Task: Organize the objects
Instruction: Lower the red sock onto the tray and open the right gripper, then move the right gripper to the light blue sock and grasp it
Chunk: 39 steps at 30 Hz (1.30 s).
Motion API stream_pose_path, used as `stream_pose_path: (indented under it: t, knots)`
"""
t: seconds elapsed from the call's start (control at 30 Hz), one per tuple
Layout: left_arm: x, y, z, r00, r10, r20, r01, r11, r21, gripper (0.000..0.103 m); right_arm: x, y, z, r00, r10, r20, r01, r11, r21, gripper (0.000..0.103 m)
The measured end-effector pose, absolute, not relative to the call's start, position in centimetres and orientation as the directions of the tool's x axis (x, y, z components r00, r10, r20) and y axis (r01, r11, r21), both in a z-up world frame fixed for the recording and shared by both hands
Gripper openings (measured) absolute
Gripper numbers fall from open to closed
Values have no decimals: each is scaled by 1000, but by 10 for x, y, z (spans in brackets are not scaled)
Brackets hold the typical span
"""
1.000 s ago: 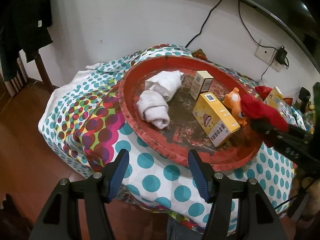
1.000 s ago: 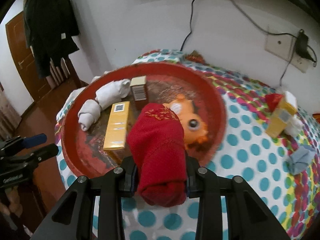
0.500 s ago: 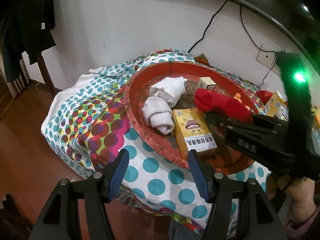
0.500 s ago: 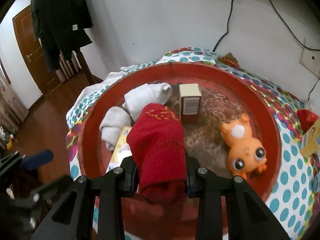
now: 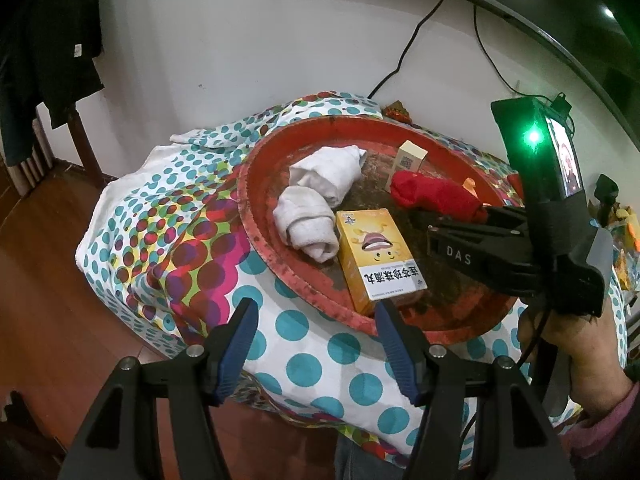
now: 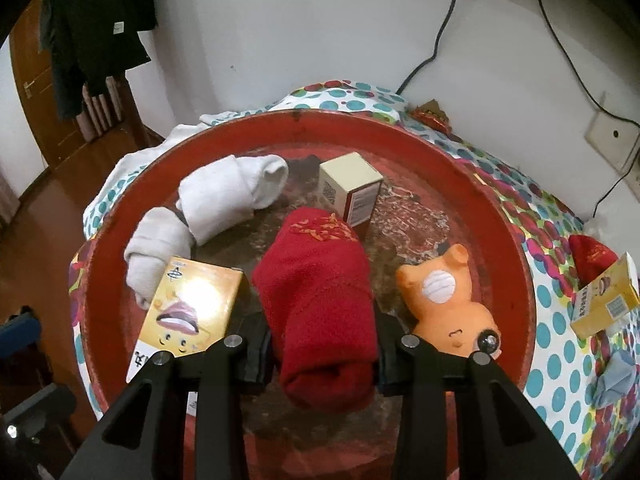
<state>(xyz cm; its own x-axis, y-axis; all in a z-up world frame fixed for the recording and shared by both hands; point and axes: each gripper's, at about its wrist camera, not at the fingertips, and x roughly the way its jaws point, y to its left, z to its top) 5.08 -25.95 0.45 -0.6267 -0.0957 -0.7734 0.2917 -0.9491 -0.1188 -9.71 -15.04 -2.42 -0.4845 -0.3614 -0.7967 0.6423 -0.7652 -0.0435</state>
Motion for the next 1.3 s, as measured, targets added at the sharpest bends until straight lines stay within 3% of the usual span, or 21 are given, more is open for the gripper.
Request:
stream_pose_path:
  t: [0.3,0.5,1.3]
  knots:
    - [50,-257,3,-620,-96,-779,291,-950,-115,63,-92,-148,-27,-480,-361,-800,648,-760,-46,40]
    - [50,-254,3,-616,-88,-783,281,-953,-114,63,-84,-144,-21,-507,-371,-778,646,-762,-58,62]
    - [46,-226,-1,-606,-126,-786,234,-972,-25,63,-66,-36,20,-563,-434,-703,556,-829,67,69]
